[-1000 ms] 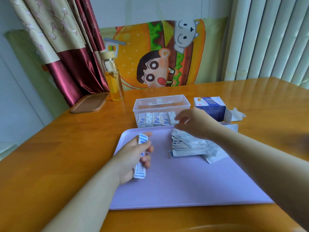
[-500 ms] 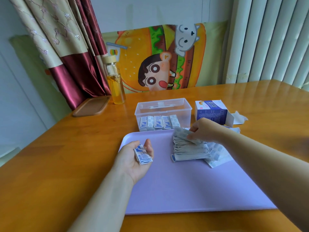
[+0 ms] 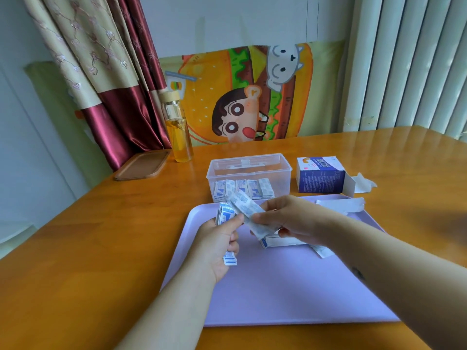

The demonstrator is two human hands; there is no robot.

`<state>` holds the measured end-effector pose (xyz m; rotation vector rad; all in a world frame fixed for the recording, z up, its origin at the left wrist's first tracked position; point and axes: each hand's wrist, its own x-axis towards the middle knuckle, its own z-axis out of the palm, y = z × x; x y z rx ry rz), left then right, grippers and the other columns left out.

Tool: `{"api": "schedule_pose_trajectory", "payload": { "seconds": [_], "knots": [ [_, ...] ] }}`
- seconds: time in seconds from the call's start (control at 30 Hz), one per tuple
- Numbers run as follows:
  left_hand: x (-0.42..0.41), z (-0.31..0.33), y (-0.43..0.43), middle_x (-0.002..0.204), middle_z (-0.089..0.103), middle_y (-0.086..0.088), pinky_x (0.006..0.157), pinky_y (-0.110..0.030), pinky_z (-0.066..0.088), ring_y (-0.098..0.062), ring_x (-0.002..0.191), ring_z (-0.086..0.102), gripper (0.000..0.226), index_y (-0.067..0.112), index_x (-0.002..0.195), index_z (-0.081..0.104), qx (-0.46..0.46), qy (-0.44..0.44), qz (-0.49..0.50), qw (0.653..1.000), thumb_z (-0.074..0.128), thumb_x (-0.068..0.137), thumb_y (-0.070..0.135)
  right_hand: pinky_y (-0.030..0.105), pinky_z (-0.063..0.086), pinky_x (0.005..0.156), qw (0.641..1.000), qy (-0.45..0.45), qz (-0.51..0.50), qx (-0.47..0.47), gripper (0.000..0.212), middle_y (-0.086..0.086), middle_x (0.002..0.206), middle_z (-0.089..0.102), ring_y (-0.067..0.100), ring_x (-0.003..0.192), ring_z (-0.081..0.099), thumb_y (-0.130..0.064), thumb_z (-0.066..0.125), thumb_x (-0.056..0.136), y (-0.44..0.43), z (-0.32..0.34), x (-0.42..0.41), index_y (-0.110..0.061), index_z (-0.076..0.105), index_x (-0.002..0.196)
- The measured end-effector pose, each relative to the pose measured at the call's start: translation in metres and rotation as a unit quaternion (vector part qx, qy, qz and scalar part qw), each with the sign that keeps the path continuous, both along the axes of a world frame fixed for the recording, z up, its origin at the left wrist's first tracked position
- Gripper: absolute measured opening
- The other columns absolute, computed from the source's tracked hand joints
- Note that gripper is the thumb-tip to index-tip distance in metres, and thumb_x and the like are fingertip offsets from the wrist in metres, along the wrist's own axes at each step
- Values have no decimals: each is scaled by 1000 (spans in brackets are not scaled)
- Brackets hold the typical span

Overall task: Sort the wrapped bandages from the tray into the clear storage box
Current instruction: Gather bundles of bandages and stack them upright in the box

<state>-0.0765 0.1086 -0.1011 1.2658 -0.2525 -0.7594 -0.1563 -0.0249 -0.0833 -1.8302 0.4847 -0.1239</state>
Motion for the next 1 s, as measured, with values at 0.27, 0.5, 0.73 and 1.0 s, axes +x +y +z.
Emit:
{"api": "schedule_pose_trajectory", "payload": {
  "seconds": [0.27,0.5,0.73,1.0],
  "knots": [
    [16,-8,12,62,42,3,35,-14,23,-4,41,26,9,16,87,65,47,-58,31,997,68,84,9,21,40,58,997,-31,-36,61,18,2,69,60,13,65,52,-21,66,86,17,-11,14,-16,61,69],
    [30,-8,22,60,48,7,34,-12,23,-3,42,30,10,14,91,64,27,-23,47,998,68,84,10,30,53,66,989,-40,-102,100,10,17,94,67,22,80,65,-16,63,87,19,-15,27,-6,62,88],
    [51,-2,40,56,43,5,31,-11,20,-2,35,34,14,13,76,61,-8,34,100,994,61,88,6,22,45,67,951,27,-89,-295,46,-1,115,61,16,89,61,-35,60,88,28,-12,33,-20,49,130],
    [35,0,29,64,54,-1,31,-10,21,-2,37,38,12,11,96,61,-43,124,-42,990,54,88,5,25,39,55,996,-82,3,-41,28,2,69,61,11,54,47,-16,62,89,42,5,44,-15,59,116]
  ]
}}
